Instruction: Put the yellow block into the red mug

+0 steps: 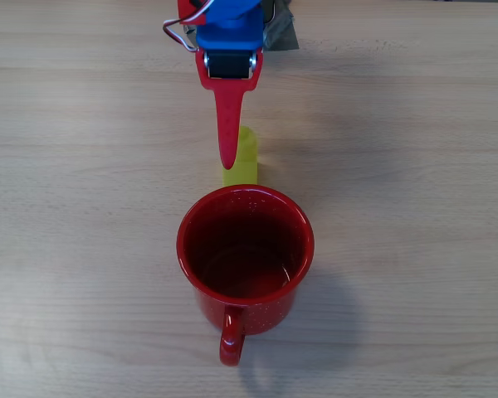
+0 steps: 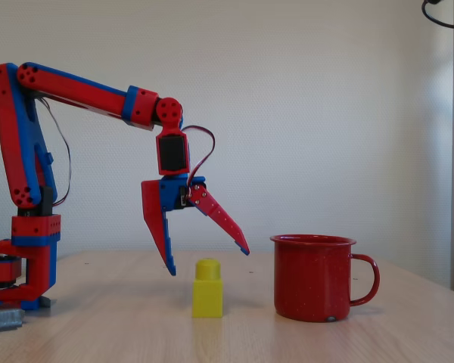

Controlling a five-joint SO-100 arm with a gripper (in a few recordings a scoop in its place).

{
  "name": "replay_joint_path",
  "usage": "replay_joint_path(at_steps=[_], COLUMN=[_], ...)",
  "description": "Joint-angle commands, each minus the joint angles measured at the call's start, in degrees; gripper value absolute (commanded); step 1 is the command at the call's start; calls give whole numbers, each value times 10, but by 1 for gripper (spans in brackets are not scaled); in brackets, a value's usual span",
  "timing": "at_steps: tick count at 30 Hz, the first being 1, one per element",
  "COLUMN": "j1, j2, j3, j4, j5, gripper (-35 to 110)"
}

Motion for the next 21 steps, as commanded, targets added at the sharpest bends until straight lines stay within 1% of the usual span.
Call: replay_joint_path(at_steps=[1,12,21], j1=[14,4,-12], j2=[8,-20,-22], j3=[-1,30,42], j4=[-16,-76,-98], j5=[17,39,76], gripper=[44,43,42])
